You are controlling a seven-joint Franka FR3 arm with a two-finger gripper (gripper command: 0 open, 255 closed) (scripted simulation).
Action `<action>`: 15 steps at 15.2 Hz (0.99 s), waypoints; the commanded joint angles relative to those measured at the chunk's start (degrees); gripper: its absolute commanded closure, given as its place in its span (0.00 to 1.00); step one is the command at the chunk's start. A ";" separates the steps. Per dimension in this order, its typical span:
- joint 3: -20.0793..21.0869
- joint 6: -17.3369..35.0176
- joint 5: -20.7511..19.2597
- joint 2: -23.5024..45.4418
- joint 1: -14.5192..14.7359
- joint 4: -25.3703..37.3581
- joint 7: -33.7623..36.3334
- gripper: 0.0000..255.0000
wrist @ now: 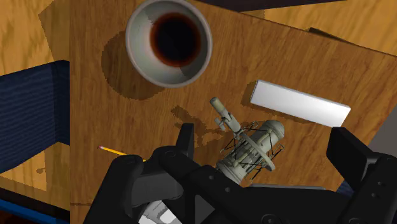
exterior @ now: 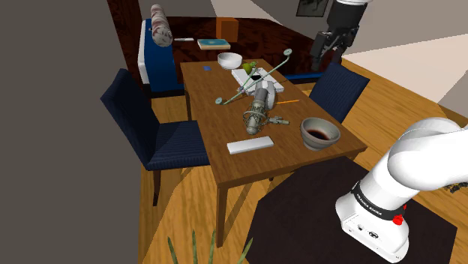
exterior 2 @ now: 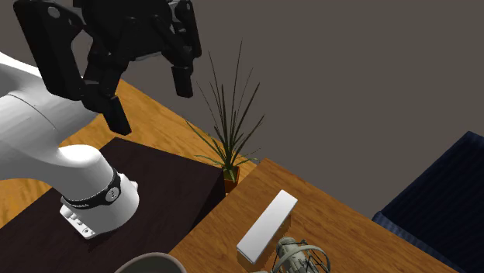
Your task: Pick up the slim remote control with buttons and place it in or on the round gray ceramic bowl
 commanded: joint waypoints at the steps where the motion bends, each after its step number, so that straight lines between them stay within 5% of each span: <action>1: 0.00 0.00 0.00 0.00 0.00 0.00 0.00 0.00; 15: -6.92 28.74 -1.17 19.27 8.18 -10.26 -24.40 0.00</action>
